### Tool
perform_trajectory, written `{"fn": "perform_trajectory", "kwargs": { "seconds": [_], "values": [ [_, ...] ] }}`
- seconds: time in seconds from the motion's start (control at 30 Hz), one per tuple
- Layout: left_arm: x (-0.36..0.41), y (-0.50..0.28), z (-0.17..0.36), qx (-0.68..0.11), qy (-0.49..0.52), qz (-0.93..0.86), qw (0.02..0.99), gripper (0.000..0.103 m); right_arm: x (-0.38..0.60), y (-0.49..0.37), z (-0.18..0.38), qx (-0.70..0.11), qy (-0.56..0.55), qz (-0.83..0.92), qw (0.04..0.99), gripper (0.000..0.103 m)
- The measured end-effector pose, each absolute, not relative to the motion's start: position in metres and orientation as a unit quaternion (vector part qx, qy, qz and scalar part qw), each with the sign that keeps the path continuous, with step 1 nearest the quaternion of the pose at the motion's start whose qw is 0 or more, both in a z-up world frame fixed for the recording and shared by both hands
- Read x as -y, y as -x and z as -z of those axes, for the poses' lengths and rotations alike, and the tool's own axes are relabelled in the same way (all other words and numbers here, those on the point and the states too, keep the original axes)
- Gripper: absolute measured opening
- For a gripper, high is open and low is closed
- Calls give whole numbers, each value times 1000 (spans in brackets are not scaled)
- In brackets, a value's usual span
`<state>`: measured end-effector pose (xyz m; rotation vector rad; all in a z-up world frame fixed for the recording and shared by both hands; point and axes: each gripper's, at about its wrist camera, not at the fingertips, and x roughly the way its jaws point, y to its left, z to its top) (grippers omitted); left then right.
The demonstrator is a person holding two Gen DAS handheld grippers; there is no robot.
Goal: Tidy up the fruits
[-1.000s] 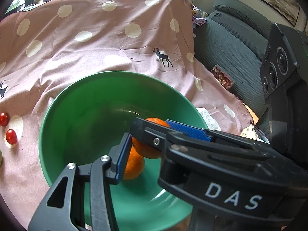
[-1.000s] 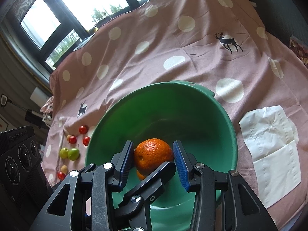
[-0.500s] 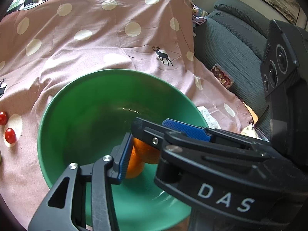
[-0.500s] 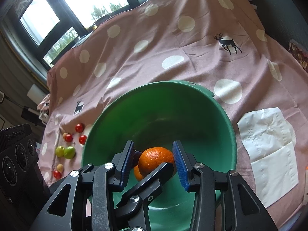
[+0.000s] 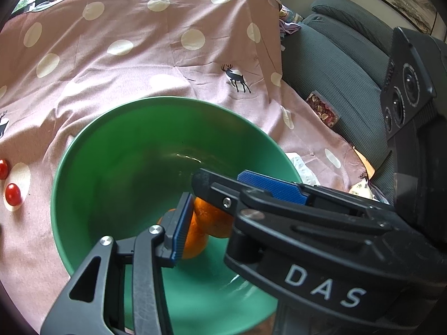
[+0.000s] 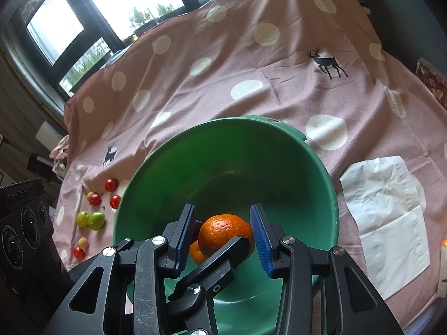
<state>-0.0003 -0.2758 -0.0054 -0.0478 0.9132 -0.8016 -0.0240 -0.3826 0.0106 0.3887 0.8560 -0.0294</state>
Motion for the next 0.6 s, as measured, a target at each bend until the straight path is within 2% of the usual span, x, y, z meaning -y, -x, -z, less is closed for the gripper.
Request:
{"fn": "perform_trajectory", "kwargs": {
  "seconds": [0.6],
  "values": [
    [275, 0, 8, -435, 30, 371, 820, 42, 383, 25, -10, -413, -183, 32, 892, 45]
  ]
}}
